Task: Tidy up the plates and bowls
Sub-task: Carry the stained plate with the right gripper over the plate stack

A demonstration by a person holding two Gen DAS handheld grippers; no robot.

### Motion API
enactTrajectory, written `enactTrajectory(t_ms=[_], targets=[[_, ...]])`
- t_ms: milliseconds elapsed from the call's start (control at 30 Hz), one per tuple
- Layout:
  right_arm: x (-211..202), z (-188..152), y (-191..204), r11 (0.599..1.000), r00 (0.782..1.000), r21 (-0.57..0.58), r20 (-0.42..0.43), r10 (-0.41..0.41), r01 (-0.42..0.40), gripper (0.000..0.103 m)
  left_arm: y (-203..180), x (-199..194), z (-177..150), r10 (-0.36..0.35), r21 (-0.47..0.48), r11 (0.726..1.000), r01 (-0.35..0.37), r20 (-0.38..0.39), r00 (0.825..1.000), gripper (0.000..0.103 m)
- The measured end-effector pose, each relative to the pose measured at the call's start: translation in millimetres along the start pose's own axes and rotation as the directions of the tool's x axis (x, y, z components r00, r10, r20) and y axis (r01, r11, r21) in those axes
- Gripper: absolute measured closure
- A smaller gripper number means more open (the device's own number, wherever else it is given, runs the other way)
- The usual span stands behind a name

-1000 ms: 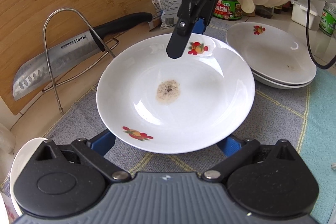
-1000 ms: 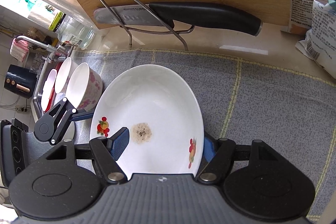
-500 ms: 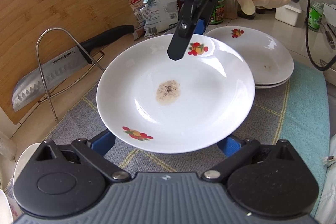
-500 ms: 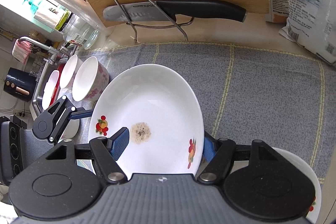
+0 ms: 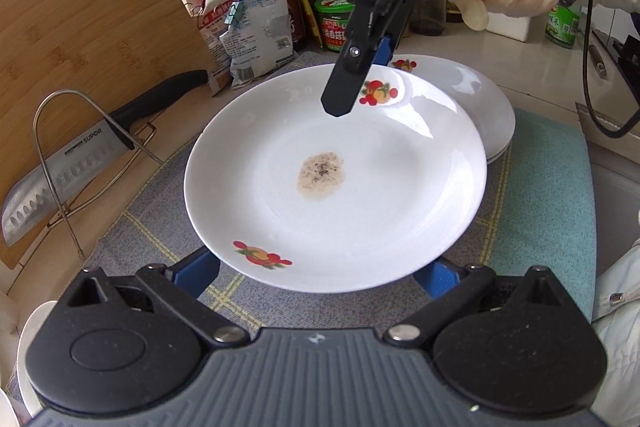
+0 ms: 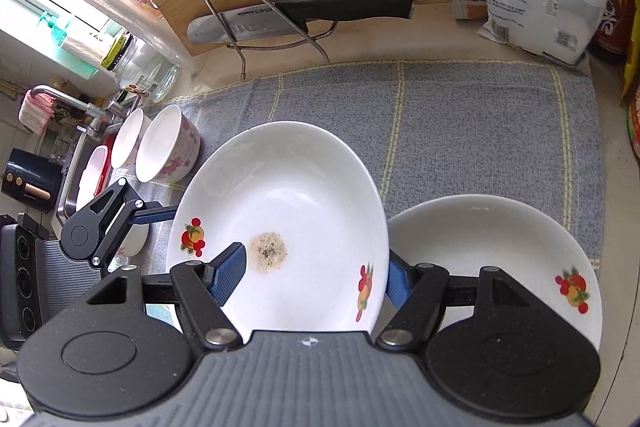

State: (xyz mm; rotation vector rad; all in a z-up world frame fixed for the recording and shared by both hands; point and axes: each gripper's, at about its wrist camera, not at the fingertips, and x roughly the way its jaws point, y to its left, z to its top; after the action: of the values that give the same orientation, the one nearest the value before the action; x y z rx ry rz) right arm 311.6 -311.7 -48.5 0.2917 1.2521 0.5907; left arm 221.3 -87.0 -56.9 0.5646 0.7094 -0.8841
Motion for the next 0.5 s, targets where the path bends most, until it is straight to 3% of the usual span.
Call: enactTrajectory(t_ms=[500], targets=[[-45, -59, -38, 0.989, 0.995, 0.138, 0.079, -0.067, 0.056, 0.027, -29, 22, 30, -0.112, 0.111, 0.988, 0.108, 0.032, 0.993, 0.002]])
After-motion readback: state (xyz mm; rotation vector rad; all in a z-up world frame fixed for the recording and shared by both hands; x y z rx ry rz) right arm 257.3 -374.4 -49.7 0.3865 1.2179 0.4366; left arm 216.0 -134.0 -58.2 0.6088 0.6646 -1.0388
